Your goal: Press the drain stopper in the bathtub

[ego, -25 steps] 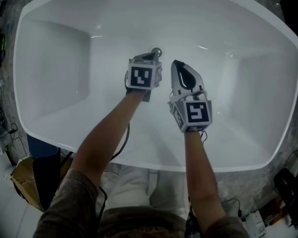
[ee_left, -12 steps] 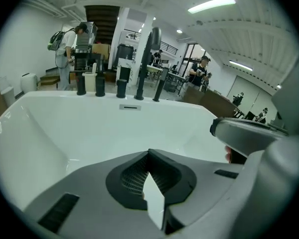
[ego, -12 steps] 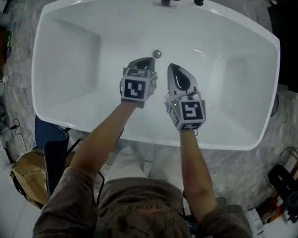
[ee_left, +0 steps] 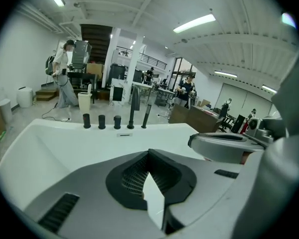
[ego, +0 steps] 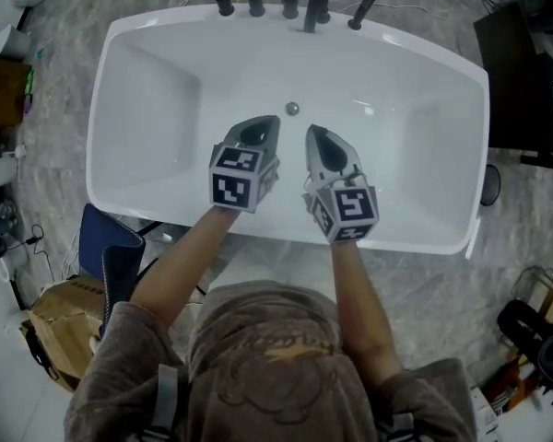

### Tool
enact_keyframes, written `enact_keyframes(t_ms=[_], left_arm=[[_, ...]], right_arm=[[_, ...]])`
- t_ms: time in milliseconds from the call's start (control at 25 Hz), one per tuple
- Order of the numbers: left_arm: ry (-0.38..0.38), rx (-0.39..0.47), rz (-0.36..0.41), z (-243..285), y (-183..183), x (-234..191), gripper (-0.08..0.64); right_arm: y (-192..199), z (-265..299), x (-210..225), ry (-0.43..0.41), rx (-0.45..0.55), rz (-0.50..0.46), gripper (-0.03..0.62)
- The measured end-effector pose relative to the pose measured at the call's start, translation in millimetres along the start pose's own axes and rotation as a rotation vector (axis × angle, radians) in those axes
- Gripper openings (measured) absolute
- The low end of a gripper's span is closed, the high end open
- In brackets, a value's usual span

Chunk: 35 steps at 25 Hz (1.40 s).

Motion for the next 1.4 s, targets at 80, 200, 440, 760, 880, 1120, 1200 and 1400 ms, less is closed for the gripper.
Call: enact_keyframes(t_ms=[80, 200, 440, 760, 880, 1120, 1200, 1400], left_arm=[[0.014, 0.021, 0.007, -22, -9, 9, 0.005], [0.046, 0.054, 0.032, -55, -20, 26, 0.005], [0.142, 0.108, 0.139, -114, -30, 63, 0.005], [0.265, 0.153, 0.207, -173, -26, 100, 0.005], [0.307, 0.175, 0.226, -195, -20, 108, 0.005], [0.389, 0.238, 0.27, -236, -13, 119, 0.003], [0.424, 0.275, 0.286, -248, -12, 124, 0.004], [0.456, 0.36, 0.351, -268, -12, 124, 0.003]], right_arm=[[-14, -12, -12, -0.014, 0.007, -0.006, 0.0], [-33, -30, -26, -0.042, 0.025, -0.005, 0.0], [-63, -72, -57, -0.117, 0.058, -0.001, 0.0], [-79, -131, -94, -0.183, 0.095, -0.05, 0.0], [-82, -150, -108, -0.193, 0.114, -0.081, 0.0], [-93, -182, -122, -0.18, 0.164, -0.101, 0.0], [-98, -189, -126, -0.169, 0.188, -0.104, 0.0], [-111, -196, -142, -0.171, 0.258, -0.149, 0.0]])
Point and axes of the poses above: the fingertips, and each gripper's own axes: z forward along the fingers, x to its right, y out of its underside, the point moved 4 cm from there along -z, backward along the fingers, and after that the axes turned 7 degrees about -z, right-handed, at the moved point
